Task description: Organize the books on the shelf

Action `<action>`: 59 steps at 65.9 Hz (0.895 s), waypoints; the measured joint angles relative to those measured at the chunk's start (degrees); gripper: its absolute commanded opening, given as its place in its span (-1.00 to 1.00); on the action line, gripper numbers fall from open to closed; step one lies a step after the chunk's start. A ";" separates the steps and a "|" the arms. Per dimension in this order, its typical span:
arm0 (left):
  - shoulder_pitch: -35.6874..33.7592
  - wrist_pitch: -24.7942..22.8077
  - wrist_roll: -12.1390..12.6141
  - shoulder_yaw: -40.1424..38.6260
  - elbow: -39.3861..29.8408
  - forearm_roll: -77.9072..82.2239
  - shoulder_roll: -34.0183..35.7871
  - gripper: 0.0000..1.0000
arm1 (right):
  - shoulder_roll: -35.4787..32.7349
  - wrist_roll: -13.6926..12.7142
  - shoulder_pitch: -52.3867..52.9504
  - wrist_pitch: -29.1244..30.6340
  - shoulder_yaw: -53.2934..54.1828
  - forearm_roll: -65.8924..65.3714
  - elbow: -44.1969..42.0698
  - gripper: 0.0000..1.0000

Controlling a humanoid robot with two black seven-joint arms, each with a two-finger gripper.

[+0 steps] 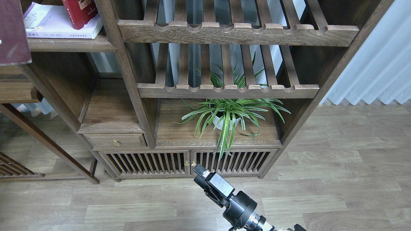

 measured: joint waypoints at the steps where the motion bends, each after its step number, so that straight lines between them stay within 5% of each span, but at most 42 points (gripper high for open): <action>1: -0.69 0.00 0.00 0.53 0.38 0.14 0.03 -0.81 | 0.00 -0.01 -0.02 0.01 0.00 0.01 0.00 0.99; 43: -41.84 0.00 2.03 30.16 30.80 7.30 -1.18 -0.71 | 0.00 0.08 -0.15 0.01 0.53 0.18 0.00 0.99; 59: -51.21 0.00 2.22 38.61 39.42 7.36 -4.96 -0.70 | 0.00 0.03 -0.23 -0.01 0.62 0.18 0.10 0.99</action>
